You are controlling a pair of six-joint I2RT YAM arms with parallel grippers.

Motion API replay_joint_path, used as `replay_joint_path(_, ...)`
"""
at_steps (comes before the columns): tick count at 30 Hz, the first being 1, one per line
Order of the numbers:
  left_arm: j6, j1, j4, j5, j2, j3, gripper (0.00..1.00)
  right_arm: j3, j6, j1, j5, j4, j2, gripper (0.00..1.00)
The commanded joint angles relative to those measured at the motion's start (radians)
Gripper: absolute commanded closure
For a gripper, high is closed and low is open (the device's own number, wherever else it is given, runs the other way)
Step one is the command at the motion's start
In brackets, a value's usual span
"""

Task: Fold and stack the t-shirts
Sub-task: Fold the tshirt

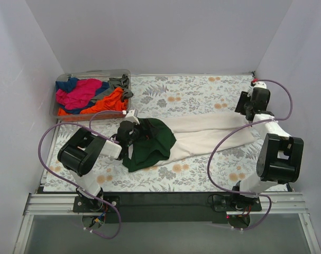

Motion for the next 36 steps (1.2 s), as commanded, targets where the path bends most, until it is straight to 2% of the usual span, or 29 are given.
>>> replay_joint_path(1,0.029,-0.002,-0.123,-0.023,0.036,0.006,0.21,-0.046,0.051,0.048,-0.164,0.075,-0.018,0.56)
replay_joint_path(16,0.065,-0.043,-0.192,-0.031,0.091,0.111,0.21,0.01,0.101,0.025,-0.218,0.023,0.216,0.56)
replay_joint_path(22,0.111,-0.051,-0.255,-0.052,0.21,0.293,0.21,-0.024,0.133,-0.004,-0.244,-0.056,0.231,0.56)
replay_joint_path(30,0.137,-0.047,-0.45,-0.151,0.302,0.532,0.2,-0.162,0.218,0.036,-0.178,-0.056,0.076,0.57)
replay_joint_path(36,0.128,-0.007,-0.527,-0.122,0.4,0.704,0.19,-0.323,0.264,0.115,-0.085,-0.062,-0.117,0.57)
